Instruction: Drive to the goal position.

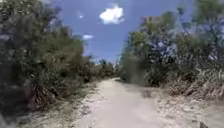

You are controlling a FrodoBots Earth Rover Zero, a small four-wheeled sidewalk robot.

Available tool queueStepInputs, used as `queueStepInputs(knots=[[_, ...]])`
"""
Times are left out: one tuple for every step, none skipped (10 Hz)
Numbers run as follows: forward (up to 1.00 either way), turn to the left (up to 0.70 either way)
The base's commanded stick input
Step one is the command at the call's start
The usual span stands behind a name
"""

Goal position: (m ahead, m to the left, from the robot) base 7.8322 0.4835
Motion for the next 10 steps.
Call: queueStepInputs(knots=[[0.45,0.0],[0.45,0.0],[0.45,0.0],[0.45,0.0],[0.45,0.0],[0.45,0.0],[0.45,0.0],[0.45,0.0],[0.45,0.0],[0.45,0.0]])
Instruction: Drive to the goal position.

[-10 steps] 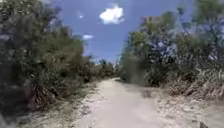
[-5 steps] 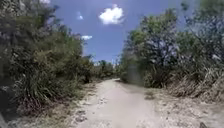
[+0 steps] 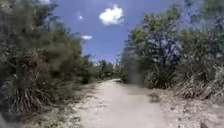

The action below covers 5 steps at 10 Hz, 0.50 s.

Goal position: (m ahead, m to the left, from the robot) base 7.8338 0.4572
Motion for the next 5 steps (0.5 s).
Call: queueStepInputs(knots=[[0.45,0.0],[0.45,0.0],[0.45,0.0],[0.45,0.0],[0.45,0.0]])
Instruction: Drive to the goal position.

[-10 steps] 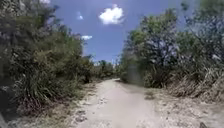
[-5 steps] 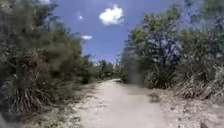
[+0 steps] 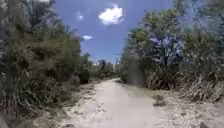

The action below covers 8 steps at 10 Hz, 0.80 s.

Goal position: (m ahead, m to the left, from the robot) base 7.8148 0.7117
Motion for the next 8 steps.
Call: queueStepInputs(knots=[[0.45,0.0],[0.45,0.0],[0.45,0.0],[0.45,0.0],[0.45,0.0],[0.45,0.0],[0.45,0.0],[0.45,0.0]])
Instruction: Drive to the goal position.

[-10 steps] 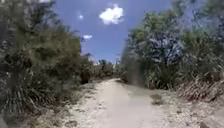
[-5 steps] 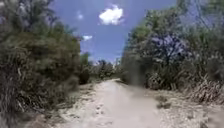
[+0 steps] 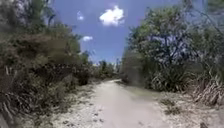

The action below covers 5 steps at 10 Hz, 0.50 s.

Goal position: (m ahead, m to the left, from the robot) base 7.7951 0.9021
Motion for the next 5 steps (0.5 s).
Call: queueStepInputs(knots=[[0.45,0.0],[0.45,0.0],[0.45,0.0],[0.45,0.0],[0.45,0.1]])
